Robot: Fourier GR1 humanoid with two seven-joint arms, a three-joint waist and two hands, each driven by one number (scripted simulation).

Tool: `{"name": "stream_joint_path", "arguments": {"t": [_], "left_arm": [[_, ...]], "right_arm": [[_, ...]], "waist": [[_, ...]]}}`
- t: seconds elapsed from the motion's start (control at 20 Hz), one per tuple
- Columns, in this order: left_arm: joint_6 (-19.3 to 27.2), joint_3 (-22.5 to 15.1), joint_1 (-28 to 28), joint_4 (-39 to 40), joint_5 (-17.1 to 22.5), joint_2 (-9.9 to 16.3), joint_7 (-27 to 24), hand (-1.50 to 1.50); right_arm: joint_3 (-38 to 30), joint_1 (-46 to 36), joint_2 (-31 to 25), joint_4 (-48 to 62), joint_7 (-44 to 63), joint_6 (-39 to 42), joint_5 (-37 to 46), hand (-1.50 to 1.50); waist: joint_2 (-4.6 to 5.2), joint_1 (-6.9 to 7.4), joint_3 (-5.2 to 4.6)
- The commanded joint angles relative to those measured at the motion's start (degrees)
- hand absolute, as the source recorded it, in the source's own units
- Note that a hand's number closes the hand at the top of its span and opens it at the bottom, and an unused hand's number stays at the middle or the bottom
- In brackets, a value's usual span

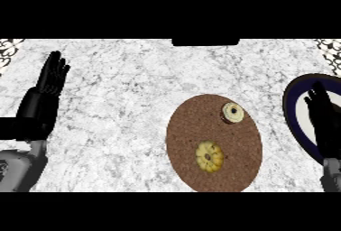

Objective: Pick the cupcake from the placemat and place it in the plate

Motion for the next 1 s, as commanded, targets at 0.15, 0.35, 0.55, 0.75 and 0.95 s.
{"name": "stream_joint_path", "arguments": {"t": [0.15,0.35,0.55,0.75,0.95], "left_arm": [[0.2,-5.7,6.8,6.6,1.8,-5.7,9.1,0.00],[-2.1,-8.2,10.6,7.9,5.6,-8.8,12.7,0.00],[-1.3,-9.3,10.4,10.5,4.2,-11.5,12.8,0.00],[-3.7,-6.8,12.4,7.5,5.0,-10.3,14.9,0.00],[-1.3,-7.5,11.6,7.6,3.0,-12.9,16.4,0.00]], "right_arm": [[-7.4,-12.6,-6.1,-0.9,-2.6,5.7,-5.1,1.50],[-6.6,-12.1,-16.4,5.3,-1.8,-2.6,13.0,1.50],[-9.2,-11.1,-2.8,7.4,-14.6,-10.3,9.1,-1.50],[-11.5,-12.0,-3.7,10.5,-21.5,-1.2,4.6,-1.50],[-6.9,-7.0,-6.1,-1.3,-11.4,-1.1,9.5,-1.50]], "waist": [[0.10,1.40,-0.56],[0.68,2.45,-0.86],[-0.23,0.82,-0.56],[-0.41,0.88,-0.61],[-0.57,0.25,-0.68]]}}
